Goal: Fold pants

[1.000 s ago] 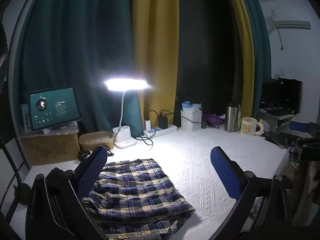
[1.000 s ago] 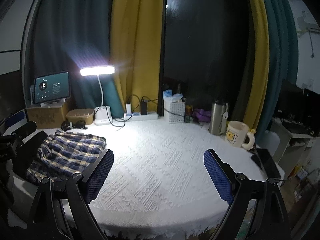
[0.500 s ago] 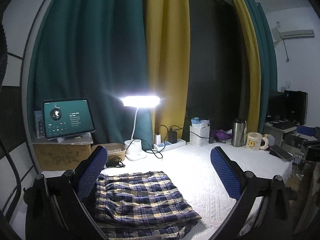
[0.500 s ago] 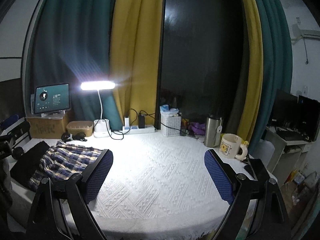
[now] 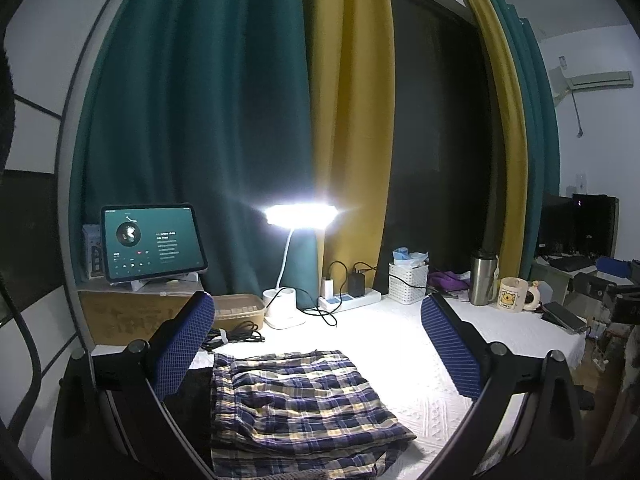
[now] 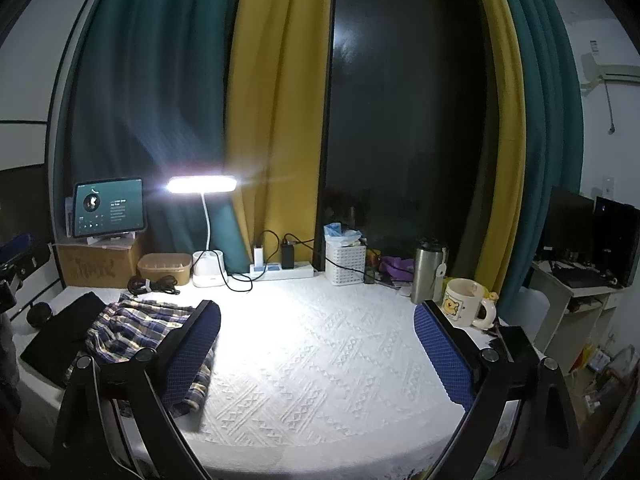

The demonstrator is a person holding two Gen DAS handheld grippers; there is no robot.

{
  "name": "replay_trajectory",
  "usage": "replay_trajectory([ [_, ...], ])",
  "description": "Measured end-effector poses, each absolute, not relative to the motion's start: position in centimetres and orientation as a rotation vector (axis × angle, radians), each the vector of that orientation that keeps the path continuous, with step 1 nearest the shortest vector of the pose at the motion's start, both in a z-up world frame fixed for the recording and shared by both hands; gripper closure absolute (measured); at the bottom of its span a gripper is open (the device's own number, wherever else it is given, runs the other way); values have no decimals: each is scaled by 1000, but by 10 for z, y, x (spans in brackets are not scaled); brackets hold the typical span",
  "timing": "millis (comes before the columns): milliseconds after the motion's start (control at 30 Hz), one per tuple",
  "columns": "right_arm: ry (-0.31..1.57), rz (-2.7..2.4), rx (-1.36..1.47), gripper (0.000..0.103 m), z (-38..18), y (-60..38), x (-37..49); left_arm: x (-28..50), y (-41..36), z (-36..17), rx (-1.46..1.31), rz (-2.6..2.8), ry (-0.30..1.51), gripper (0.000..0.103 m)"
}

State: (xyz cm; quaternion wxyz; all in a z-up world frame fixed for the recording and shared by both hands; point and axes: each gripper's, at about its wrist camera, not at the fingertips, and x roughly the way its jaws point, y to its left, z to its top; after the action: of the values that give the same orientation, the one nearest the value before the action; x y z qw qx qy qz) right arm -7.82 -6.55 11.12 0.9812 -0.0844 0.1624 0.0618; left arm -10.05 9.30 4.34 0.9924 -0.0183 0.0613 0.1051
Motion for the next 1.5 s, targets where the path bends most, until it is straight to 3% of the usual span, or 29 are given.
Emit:
replay_trajectory([
  [1500,366,121,-158,5,97,-72,-69,-95,83,40,-10,178,150,1],
])
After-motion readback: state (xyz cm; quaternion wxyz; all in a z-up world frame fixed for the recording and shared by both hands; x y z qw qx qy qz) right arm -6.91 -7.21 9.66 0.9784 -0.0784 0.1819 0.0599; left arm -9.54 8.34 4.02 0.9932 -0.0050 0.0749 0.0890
